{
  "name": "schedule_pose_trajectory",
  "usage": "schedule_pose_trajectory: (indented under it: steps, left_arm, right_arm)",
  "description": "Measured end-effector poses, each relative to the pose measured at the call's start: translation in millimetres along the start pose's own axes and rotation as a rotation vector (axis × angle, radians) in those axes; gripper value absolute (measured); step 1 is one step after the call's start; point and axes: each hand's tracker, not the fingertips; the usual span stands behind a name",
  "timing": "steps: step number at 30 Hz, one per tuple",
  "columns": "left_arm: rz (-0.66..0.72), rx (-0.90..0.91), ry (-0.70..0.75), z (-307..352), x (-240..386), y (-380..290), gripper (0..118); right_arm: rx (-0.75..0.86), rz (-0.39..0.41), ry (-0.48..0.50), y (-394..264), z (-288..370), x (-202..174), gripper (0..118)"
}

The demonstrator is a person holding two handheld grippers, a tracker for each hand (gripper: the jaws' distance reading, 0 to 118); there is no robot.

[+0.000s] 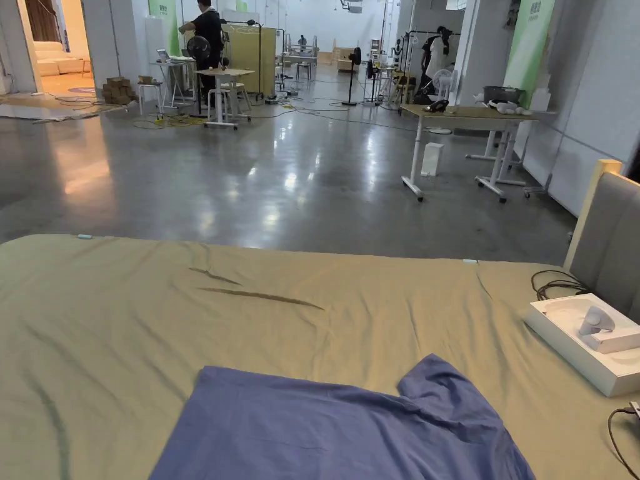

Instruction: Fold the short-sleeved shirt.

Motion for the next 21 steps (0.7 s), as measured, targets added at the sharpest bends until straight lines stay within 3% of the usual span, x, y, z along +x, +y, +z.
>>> schedule_pose_trajectory:
  steps: [2, 14, 16, 18, 19, 21]
  left_arm:
    - [0.027, 0.073, -0.016, 11.1, -3.7, 4.1, 59]
    - [-0.001, 0.689, -0.092, 110.1, 52.4, 75.0, 62]
    - [-0.005, 0.741, -0.101, 120.3, 65.5, 83.0, 62]
    - [-0.026, 0.778, -0.11, 129.3, 80.0, 87.4, 59]
    - [-0.034, 0.792, -0.107, 132.5, 85.0, 87.8, 54]
    - [-0.052, 0.82, -0.092, 137.8, 97.8, 88.5, 30]
  right_arm:
    - [0.06, 0.007, -0.009, 11.4, 10.4, -3.3, 98]
    - [0.503, -0.084, 0.144, 109.6, 70.0, -50.3, 95]
    - [0.552, -0.088, 0.164, 116.8, 76.7, -60.2, 84]
    - [0.583, -0.082, 0.169, 121.2, 84.2, -72.0, 52]
    - [0.59, -0.081, 0.171, 122.5, 85.9, -74.9, 40]
    - [0.618, -0.08, 0.185, 122.6, 90.4, -82.4, 17]
